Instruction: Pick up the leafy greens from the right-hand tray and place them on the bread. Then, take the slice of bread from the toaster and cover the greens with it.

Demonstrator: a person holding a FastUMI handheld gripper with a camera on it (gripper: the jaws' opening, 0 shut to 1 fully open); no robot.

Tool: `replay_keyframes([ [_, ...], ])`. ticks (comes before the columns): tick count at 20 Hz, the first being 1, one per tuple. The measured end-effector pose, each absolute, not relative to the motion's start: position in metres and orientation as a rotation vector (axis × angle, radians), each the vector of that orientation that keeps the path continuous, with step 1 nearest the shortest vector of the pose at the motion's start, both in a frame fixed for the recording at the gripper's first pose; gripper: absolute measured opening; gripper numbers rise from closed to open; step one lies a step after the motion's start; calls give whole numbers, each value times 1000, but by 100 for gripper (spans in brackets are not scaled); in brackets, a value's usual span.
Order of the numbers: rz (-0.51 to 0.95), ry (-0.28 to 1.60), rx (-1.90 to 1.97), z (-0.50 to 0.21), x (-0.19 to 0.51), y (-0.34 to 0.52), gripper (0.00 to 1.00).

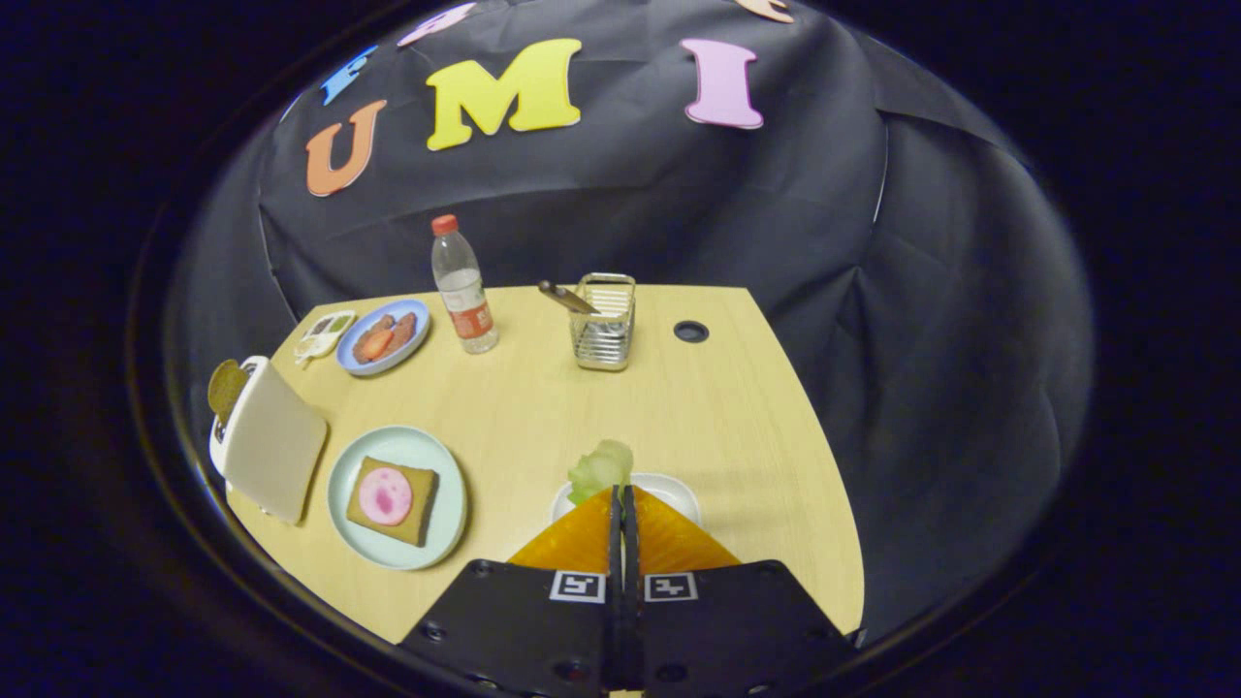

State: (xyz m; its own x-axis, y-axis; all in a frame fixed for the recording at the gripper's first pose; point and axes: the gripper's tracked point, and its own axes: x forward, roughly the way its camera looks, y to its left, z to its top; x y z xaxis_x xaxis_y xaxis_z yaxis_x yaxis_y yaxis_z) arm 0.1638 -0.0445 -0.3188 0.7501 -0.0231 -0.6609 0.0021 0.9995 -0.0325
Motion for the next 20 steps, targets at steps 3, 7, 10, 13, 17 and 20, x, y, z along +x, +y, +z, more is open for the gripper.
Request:
replay_keyframes([
  [3,-5,697,-48,-304,150,-20,0],
  [7,-3,697,-69,-298,133,14,0],
  [10,5,702,-85,-298,125,44,0],
  [13,30,717,-94,-302,119,79,0],
  [17,106,733,-106,-303,113,139,0],
  [20,165,758,-127,-311,113,184,0],
])
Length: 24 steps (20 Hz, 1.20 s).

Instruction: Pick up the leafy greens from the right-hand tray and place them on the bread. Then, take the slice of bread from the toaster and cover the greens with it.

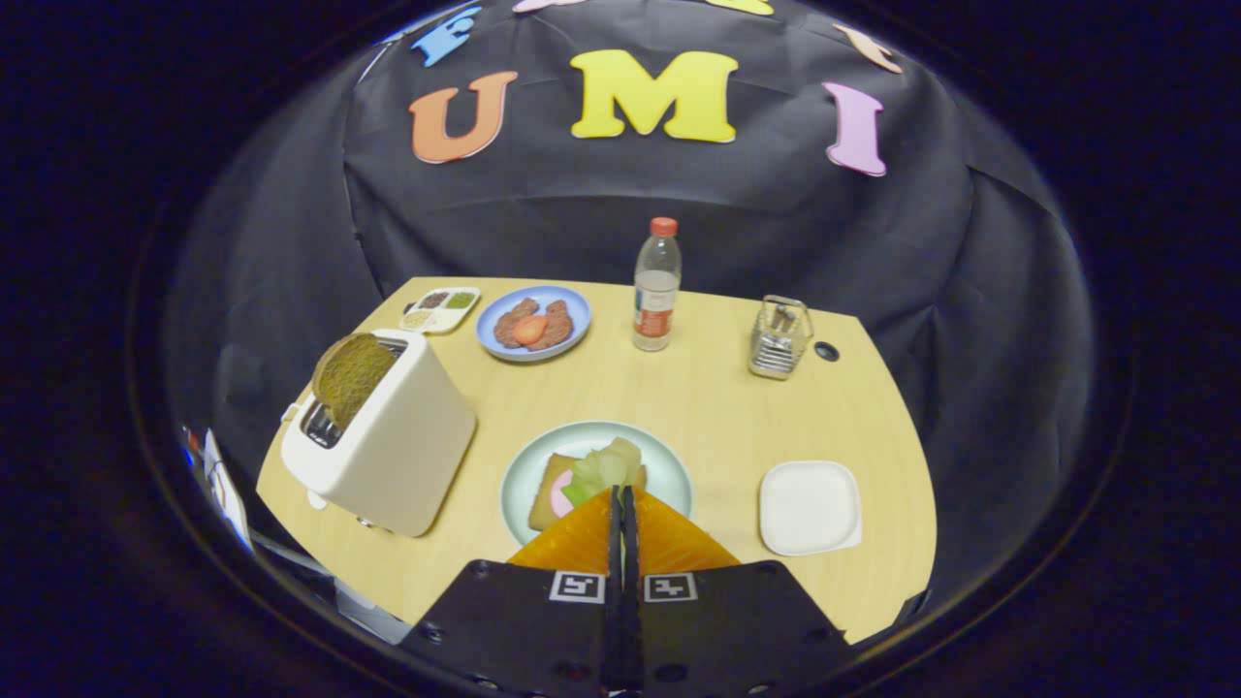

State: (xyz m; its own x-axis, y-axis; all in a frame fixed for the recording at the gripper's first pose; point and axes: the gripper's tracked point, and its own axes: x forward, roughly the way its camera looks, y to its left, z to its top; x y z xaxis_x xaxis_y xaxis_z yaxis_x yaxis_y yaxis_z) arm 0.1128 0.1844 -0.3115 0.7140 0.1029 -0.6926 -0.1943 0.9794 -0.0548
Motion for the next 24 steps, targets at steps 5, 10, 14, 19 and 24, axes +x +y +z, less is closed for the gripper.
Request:
replay_keyframes([
  [5,254,826,-117,-330,119,241,0],
  [10,248,873,-175,-363,155,246,0],
  [14,189,891,-172,-384,182,224,0],
  [19,126,931,-164,-407,205,198,0],
  [24,120,948,-131,-418,212,196,5],
])
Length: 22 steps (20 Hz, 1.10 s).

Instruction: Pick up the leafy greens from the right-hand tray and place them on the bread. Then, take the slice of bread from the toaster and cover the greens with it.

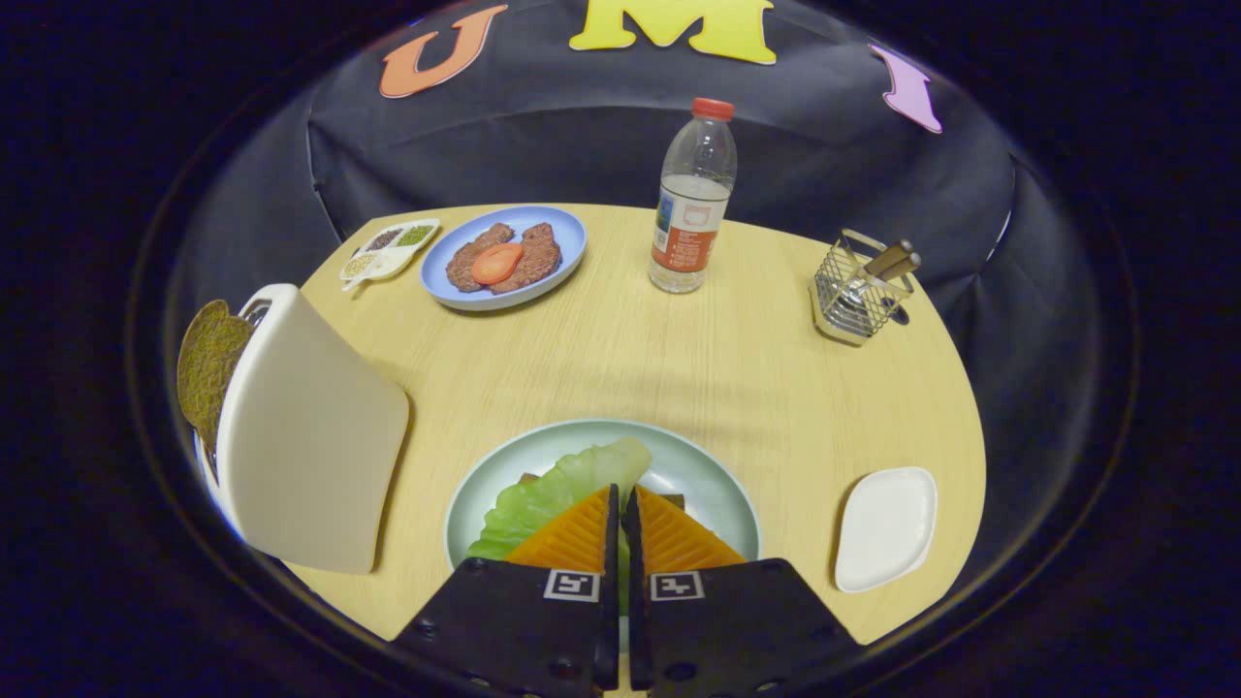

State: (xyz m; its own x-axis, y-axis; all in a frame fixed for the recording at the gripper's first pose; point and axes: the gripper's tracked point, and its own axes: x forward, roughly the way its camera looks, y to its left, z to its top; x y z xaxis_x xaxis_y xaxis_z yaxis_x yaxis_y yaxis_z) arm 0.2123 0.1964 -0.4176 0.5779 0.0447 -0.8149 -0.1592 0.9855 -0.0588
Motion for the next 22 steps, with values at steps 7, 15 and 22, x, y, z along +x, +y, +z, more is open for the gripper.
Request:
replay_keyframes([
  [7,96,896,-120,-393,199,185,36],
  [15,86,728,-77,-307,151,182,79],
  [22,134,495,6,-237,122,239,95],
])
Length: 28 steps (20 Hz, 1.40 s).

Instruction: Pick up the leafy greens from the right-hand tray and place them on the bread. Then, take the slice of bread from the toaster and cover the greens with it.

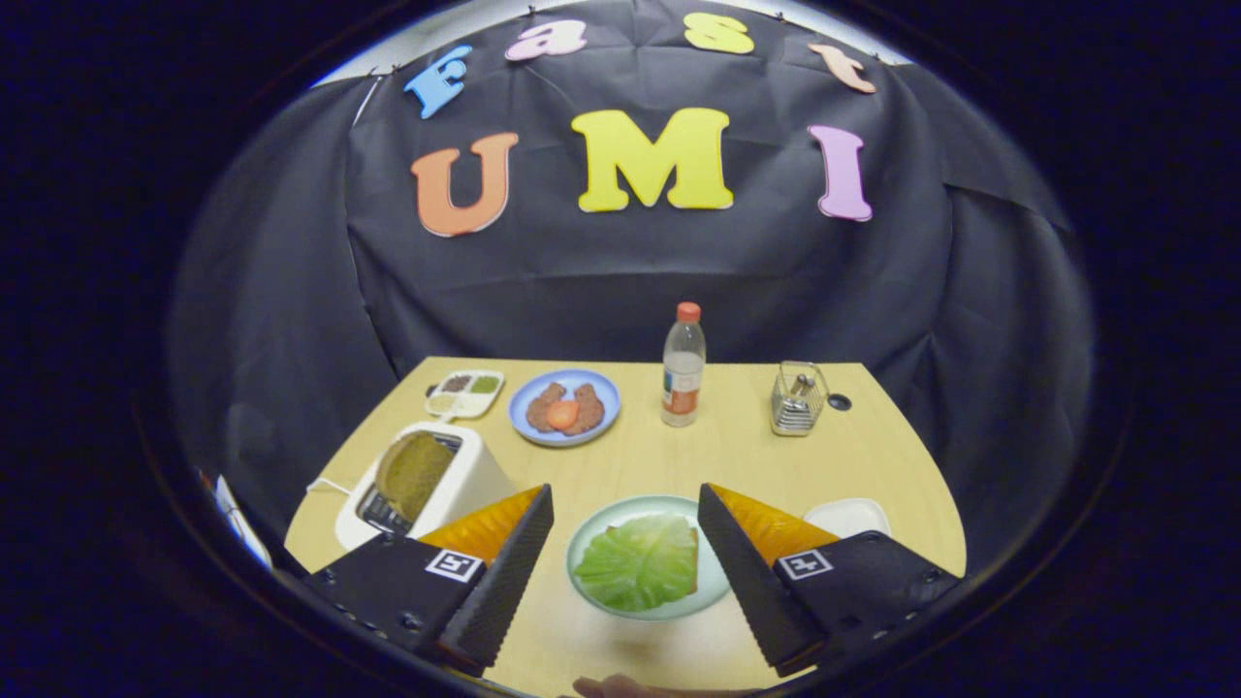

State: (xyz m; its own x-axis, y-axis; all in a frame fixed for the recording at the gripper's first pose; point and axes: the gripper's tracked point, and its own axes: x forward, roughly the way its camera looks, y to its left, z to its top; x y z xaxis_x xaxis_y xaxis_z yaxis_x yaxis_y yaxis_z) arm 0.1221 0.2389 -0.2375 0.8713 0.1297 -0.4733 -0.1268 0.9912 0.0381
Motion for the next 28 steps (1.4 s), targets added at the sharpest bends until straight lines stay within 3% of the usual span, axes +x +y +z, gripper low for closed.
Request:
replay_keyframes([
  [6,177,404,-22,-213,112,311,96],
  [18,140,540,-61,-280,140,427,96],
  [20,117,562,-76,-291,151,435,89],
  [25,69,636,-108,-312,158,442,51],
  [28,27,650,-112,-314,160,436,21],
])
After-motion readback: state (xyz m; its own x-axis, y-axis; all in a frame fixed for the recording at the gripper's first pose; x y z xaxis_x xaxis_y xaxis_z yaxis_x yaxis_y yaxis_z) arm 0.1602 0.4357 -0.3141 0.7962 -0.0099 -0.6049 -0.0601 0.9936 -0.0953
